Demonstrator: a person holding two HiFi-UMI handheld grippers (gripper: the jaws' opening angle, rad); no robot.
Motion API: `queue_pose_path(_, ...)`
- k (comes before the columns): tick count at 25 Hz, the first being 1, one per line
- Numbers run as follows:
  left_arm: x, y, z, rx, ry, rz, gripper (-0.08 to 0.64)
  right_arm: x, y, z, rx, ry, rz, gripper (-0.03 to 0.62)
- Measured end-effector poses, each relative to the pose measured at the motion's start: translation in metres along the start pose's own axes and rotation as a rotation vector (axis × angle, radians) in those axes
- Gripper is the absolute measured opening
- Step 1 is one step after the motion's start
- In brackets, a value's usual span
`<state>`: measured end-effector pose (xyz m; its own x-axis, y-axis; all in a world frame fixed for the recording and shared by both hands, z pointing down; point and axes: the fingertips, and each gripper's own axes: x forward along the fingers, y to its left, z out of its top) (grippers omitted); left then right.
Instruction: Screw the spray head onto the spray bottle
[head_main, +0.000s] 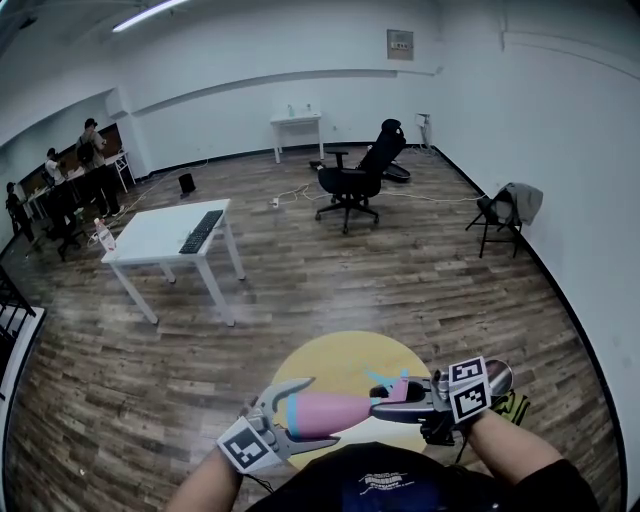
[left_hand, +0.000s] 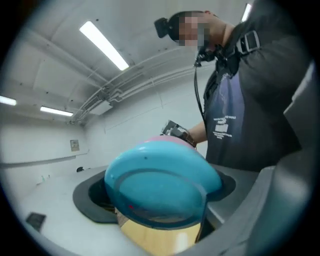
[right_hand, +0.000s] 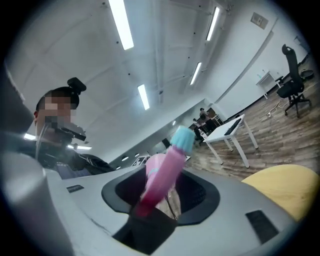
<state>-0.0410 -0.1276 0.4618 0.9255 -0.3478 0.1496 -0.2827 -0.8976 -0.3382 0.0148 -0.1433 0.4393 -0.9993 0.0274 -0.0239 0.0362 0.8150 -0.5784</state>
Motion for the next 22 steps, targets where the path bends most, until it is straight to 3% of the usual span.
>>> queue_pose_path(2,0.003,-0.007,0.0,0.067,0.037,-0.005,0.503,0.001,0.004,-0.002,-0.006,0.011,0.021,0.159)
queue_pose_path(4,-0.001,-0.008,-0.001,0.174,0.091,0.041,0.503,0.001,0.007,-0.004,0.033,0.009,0.051,0.156)
queue_pose_path(7,0.002,-0.017,0.007,0.541,0.2,0.095,0.508,-0.005,0.002,-0.001,0.138,-0.032,0.076,0.141)
queue_pose_path(8,0.005,-0.02,0.009,0.62,0.222,0.092,0.511,-0.008,-0.003,0.001,0.151,-0.055,0.064,0.057)
queue_pose_path(9,0.007,-0.019,0.008,0.627,0.23,0.087,0.511,-0.01,-0.007,0.003,0.144,-0.07,0.049,0.057)
queue_pose_path(10,0.006,-0.015,0.005,0.566,0.223,0.084,0.509,-0.009,-0.008,0.006,0.124,-0.079,0.035,0.058)
queue_pose_path(12,0.001,-0.002,-0.001,0.337,0.154,0.068,0.505,-0.008,-0.005,0.015,0.072,-0.094,0.017,0.023)
queue_pose_path(15,-0.011,0.025,0.011,0.026,-0.094,0.069,0.505,-0.019,-0.004,0.033,0.073,-0.147,0.027,0.2)
queue_pose_path(17,-0.025,0.042,0.003,-0.198,-0.142,0.139,0.505,-0.03,-0.007,0.034,0.105,-0.168,0.022,0.227)
queue_pose_path(18,-0.029,0.046,0.0,-0.242,-0.141,0.16,0.505,-0.032,-0.007,0.032,0.111,-0.167,0.018,0.232)
queue_pose_path(19,-0.03,0.046,-0.001,-0.235,-0.132,0.165,0.505,-0.03,-0.007,0.031,0.113,-0.16,0.018,0.232)
queue_pose_path(22,-0.017,0.036,-0.001,-0.068,-0.064,0.132,0.505,-0.018,-0.006,0.028,0.118,-0.132,0.039,0.232)
